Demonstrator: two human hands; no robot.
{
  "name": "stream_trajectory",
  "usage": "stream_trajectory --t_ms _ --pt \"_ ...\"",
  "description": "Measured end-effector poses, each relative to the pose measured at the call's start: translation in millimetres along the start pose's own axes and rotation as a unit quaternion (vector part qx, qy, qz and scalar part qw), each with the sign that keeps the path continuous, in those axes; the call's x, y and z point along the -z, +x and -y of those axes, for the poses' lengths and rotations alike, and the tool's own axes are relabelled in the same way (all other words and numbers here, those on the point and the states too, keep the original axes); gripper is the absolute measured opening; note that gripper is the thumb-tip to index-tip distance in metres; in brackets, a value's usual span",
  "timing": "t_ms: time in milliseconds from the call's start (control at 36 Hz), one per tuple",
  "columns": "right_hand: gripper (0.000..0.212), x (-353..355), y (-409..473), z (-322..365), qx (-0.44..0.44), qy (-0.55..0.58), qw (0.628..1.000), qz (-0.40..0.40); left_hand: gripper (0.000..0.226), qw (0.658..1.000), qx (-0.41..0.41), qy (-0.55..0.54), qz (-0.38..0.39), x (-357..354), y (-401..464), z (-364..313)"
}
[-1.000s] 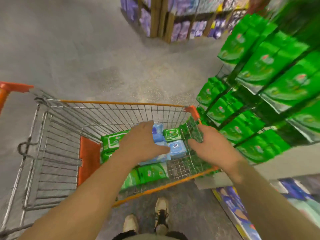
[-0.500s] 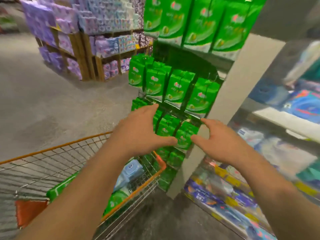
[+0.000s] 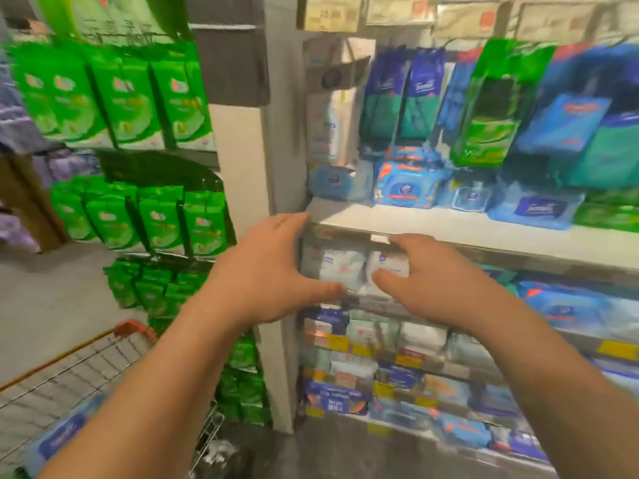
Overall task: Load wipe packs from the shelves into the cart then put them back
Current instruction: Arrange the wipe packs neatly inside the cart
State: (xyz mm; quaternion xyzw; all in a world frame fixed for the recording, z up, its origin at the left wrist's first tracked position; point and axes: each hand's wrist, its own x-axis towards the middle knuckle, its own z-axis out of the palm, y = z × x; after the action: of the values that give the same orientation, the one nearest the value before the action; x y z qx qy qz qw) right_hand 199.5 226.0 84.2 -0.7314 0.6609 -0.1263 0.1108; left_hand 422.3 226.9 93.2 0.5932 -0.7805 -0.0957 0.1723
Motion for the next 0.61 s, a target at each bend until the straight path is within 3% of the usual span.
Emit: stream_trajectory --t_ms 83,250,611 --pt "0.064 15.6 -6.5 -37.7 -0.015 0.002 1.0 -0.012 0.112 0.999 -0.03 -0.012 0.007 -12.1 14.6 -37.6" --pt "0.074 36.7 -14.6 -96.0 -0.053 -0.002 0.998 -0.029 0.125 0.999 -0.048 -0.023 0.01 -36.0 39.5 -83.7" --pt "0.075 51.9 -0.5 -154.9 -0.122 0.023 0.991 -0.045 0.109 0.994 -0.083 -0.056 0.032 -64.4 106.6 -127.3"
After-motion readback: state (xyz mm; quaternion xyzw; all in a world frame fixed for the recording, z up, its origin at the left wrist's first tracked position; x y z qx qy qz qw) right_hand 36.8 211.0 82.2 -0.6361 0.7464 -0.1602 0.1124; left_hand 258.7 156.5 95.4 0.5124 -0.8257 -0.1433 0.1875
